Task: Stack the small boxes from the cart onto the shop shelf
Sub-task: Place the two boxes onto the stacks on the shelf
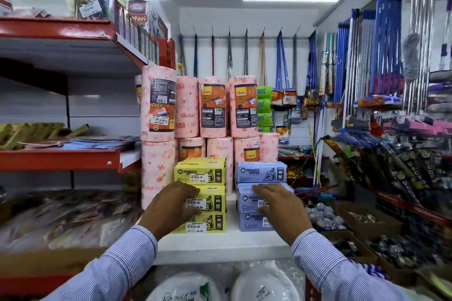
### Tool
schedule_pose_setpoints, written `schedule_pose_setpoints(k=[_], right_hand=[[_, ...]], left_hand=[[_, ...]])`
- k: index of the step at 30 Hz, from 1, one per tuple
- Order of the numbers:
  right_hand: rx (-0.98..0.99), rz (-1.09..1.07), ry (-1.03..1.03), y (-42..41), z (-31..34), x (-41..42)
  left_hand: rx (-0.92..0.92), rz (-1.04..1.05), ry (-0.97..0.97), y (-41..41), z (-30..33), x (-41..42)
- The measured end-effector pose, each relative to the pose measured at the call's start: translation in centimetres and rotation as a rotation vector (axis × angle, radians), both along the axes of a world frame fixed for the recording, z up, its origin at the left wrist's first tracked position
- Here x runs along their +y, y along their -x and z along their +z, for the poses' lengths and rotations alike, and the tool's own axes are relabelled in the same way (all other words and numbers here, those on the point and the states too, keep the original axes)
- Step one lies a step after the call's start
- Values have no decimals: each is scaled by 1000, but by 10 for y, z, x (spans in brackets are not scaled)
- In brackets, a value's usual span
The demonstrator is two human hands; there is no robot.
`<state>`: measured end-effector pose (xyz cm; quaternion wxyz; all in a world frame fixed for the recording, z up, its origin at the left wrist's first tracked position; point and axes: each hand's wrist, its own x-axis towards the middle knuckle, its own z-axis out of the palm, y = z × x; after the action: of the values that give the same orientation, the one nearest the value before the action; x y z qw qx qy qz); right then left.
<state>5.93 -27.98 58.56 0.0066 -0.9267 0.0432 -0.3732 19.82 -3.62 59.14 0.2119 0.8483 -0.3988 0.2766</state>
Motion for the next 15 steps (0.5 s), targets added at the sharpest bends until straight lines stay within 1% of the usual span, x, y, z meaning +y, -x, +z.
schedule_pose_setpoints(k=[8,15], right_hand=[[-28,-18,0,-6,-8,1],[-43,-41,32,-11,-12,0]], left_hand=[[8,37,73,2,-9,-8],[12,44,81,1,-14,-9]])
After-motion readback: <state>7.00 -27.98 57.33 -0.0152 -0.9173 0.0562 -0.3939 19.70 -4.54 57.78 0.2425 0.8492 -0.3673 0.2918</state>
